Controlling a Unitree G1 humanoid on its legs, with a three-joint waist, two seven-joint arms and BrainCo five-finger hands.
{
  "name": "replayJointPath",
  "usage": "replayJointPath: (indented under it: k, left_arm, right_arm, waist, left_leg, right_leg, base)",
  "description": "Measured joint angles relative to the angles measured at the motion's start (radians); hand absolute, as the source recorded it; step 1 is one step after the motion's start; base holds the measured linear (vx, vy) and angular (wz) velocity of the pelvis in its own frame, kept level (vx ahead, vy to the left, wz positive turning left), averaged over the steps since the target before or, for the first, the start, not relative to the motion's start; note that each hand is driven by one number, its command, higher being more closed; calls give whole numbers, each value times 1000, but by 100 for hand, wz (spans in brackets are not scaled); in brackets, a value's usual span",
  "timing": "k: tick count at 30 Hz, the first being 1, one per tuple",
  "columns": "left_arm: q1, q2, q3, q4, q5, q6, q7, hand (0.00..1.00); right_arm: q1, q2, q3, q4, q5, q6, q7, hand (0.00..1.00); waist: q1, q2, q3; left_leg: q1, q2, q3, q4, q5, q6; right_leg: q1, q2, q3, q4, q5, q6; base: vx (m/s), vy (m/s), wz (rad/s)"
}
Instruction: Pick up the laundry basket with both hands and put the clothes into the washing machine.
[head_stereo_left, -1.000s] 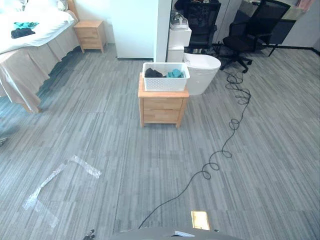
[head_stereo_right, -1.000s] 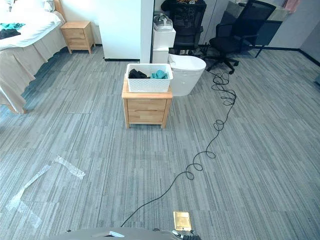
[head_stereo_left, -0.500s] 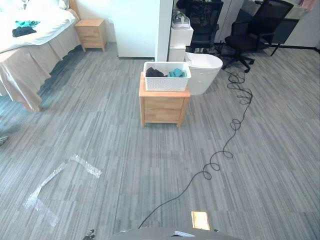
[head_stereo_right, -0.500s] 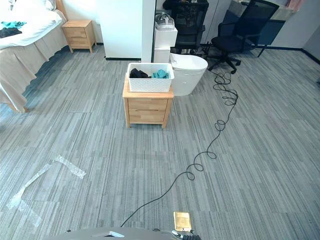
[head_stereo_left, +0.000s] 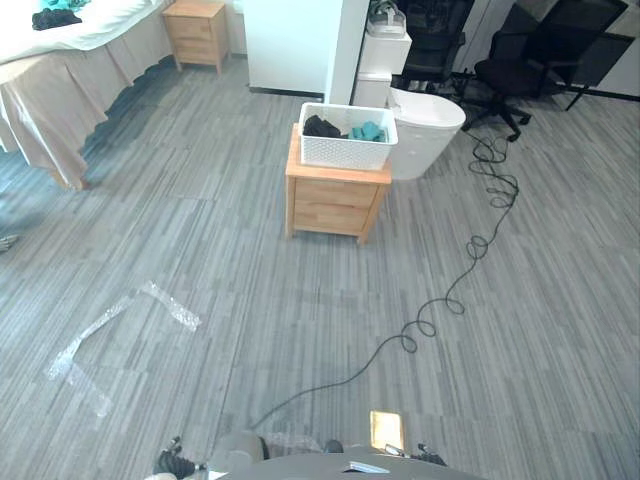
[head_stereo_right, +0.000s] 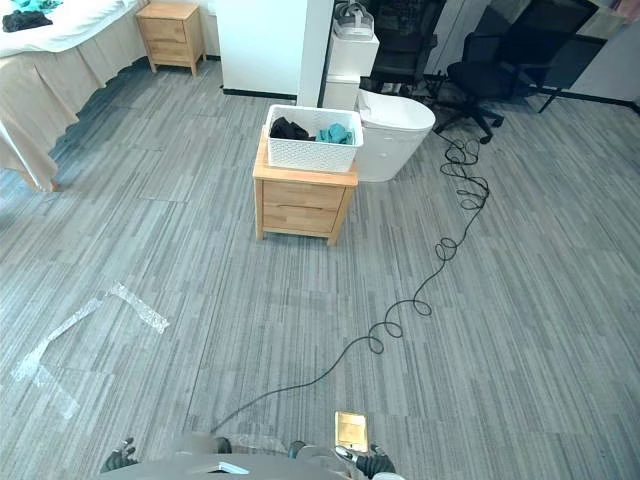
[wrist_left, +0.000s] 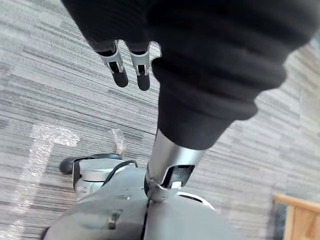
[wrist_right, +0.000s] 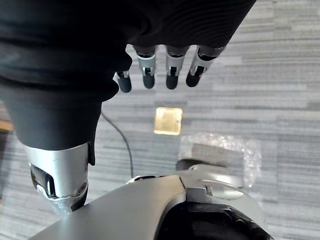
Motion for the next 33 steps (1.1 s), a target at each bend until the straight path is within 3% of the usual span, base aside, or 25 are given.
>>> replayJointPath:
  k: [1, 2, 3, 5, 8, 9, 10, 12, 13, 14, 16, 17, 19, 21, 24, 25, 26, 28, 30, 31, 32, 33]
  left_arm:
    - [5, -7, 12, -11, -8, -1, 0, 0]
    - [7, -7, 10, -14, -13, -1, 0, 0]
    - [3, -9, 6, -13, -14, -3, 0, 0]
    - [-3, -20, 0, -8, -14, -2, 2, 0]
    - [-8, -30, -13, 9, -14, 2, 7, 0]
    - [-9, -37, -14, 20, -16, 2, 7, 0]
    - [-8, -40, -14, 23, -19, 3, 7, 0]
    - [26, -52, -10, 38, -34, 3, 6, 0]
    - [29, -54, -8, 47, -40, 3, 3, 0]
    - [27, -28, -6, 66, -40, 4, -7, 0]
    - [26, -11, -5, 68, -40, 6, -20, 0]
    - [31, -1, -13, 69, -39, 12, -34, 0]
    - [26, 4, -35, 63, -32, 13, -44, 0]
    - [16, 6, -53, 59, -27, 12, -49, 0]
    - [-25, 8, -61, 57, -21, 12, -59, 0]
    - [-37, 5, -68, 54, -20, 11, -59, 0]
    - [-45, 5, -75, 53, -19, 11, -59, 0]
    - [-61, 4, -91, 49, -8, 9, -60, 0]
    - [-57, 8, -84, 48, 1, 8, -61, 0]
    - [-50, 11, -67, 47, 2, 8, -60, 0]
    - [-54, -4, -54, 47, 7, 9, -59, 0]
    - [-53, -23, -39, 47, 11, 6, -59, 0]
  right_arm:
    - [0, -4, 1, -1, 1, 0, 0, 0]
    - [0, -5, 1, -1, 1, 1, 0, 0]
    - [-5, -9, 1, -4, 1, 1, 0, 0]
    - [-18, -19, 1, -4, 3, 2, -2, 0]
    - [-30, -40, 24, -6, 25, 1, -3, 0]
    - [-34, -49, 29, -6, 26, -1, -3, 0]
    - [-34, -52, 31, -5, 26, -1, -3, 0]
    - [-25, -57, 38, -5, 23, 0, -2, 0]
    - [-20, -55, 36, -5, 23, 0, -2, 0]
    - [-11, -27, 0, -2, 23, -3, 3, 0]
    - [-14, -7, -34, -2, 21, -13, 6, 0]
    - [-27, 3, -51, -3, 21, -12, 7, 0]
    - [-27, -1, -49, -8, 19, -14, 7, 0]
    - [-36, -8, -44, -18, 17, -15, 11, 0]
    - [-55, -10, -41, -48, 20, -21, 28, 0]
    - [-58, -13, -41, -50, 19, -22, 30, 0]
    - [-61, -15, -42, -49, 19, -21, 30, 0]
    - [-64, -13, -43, -53, 19, -20, 36, 0]
    - [-52, -7, -47, -50, 19, -13, 36, 0]
    - [-44, 1, -49, -45, 19, -10, 36, 0]
    - [-48, -10, -49, -44, 18, -9, 37, 0]
    - [-48, -22, -50, -44, 4, -9, 40, 0]
  waist:
    - [7, 6, 5]
    - [10, 5, 6]
    - [14, 3, 14]
    - [10, 7, 20]
    - [8, 27, 30]
    - [8, 39, 33]
    - [8, 43, 31]
    - [16, 62, 9]
    - [17, 51, 1]
    - [9, 2, -14]
    - [5, -16, 5]
    - [5, -34, 37]
    - [-10, -28, 39]
    - [-11, -13, 34]
    - [-36, -4, 43]
    - [-38, 7, 48]
    - [-38, 12, 51]
    - [-38, 24, 58]
    - [-33, 9, 57]
    - [-26, -7, 54]
    - [-25, 0, 51]
    - [-29, 30, 45]
  left_leg:
    - [-37, 28, 31, 99, 45, 27]
    - [-53, 35, 40, 132, 69, 21]
    - [-95, 42, 55, 192, 27, 34]
    - [-111, 37, 60, 136, -32, 31]
    - [-118, 12, 31, -183, -23, -10]
    - [-117, 6, -29, -287, -3, -44]
    - [-113, 7, -52, -303, -1, -51]
    - [-112, 14, -112, -208, -41, -36]
    - [-128, -1, -98, -167, -49, -9]
    - [-112, -63, -67, -114, -120, 33]
    - [-36, -111, -42, -110, -162, 63]
    - [100, -150, -21, -143, -179, 99]
    - [241, -170, -28, -245, -184, 112]
    - [330, -169, -26, -359, -172, 104]
    - [392, -155, -25, -446, -166, 87]
    - [419, -140, -26, -464, -173, 75]
    - [431, -130, -29, -472, -179, 65]
    - [474, -86, -37, -481, -205, 21]
    - [515, -73, -60, -467, -229, -19]
    - [532, -71, -73, -409, -237, -33]
    - [525, -51, -84, -356, -236, -34]
    - [461, -12, -103, -186, -218, -50]
  right_leg:
    - [9, 2, 9, 19, -14, -4]
    - [15, -2, 20, 20, -17, -5]
    - [18, -17, 34, 33, -30, -9]
    - [23, -36, 42, 43, -41, -4]
    - [5, -91, 71, 61, -73, 33]
    - [7, -106, 83, 57, -88, 56]
    - [8, -110, 85, 56, -93, 65]
    - [30, -141, 135, 72, -143, 135]
    - [36, -159, 145, 106, -165, 156]
    - [-52, -208, 200, 389, -202, 175]
    - [-145, -221, 251, 764, -103, 128]
    - [-170, -239, 218, 1081, -1, 49]
    - [-182, -256, 82, 1229, -31, -1]
    - [-263, -216, 3, 1157, -81, 3]
    - [-358, -138, -86, 792, -157, 34]
    - [-372, -97, -92, 615, -147, 27]
    - [-381, -82, -90, 539, -132, 21]
    - [-398, -55, -86, 298, -2, 17]
    - [-379, -71, -86, 213, 93, 3]
    - [-370, -92, -90, 248, 180, -41]
    - [-365, -82, -97, 282, 141, -36]
    - [-341, -50, -112, 280, 97, -44]
  base:
    - [5, -14, -17]
    - [72, 33, -22]
    - [97, 57, -13]
    - [91, 104, -13]
    - [177, 257, -20]
    - [200, 278, -17]
    - [301, 399, -35]
    - [390, 469, -50]
    - [458, 444, -35]
    - [476, 376, -9]
    - [516, 348, -5]
    - [444, 261, -4]
    - [389, 227, -2]
    - [347, 186, -25]
    - [371, 73, -1]
    - [512, 4, 11]
    - [510, -35, 17]
    - [418, -84, 26]
    - [552, -232, 26]
    - [653, -334, 15]
    - [636, -380, 7]
    - [401, -261, -3]
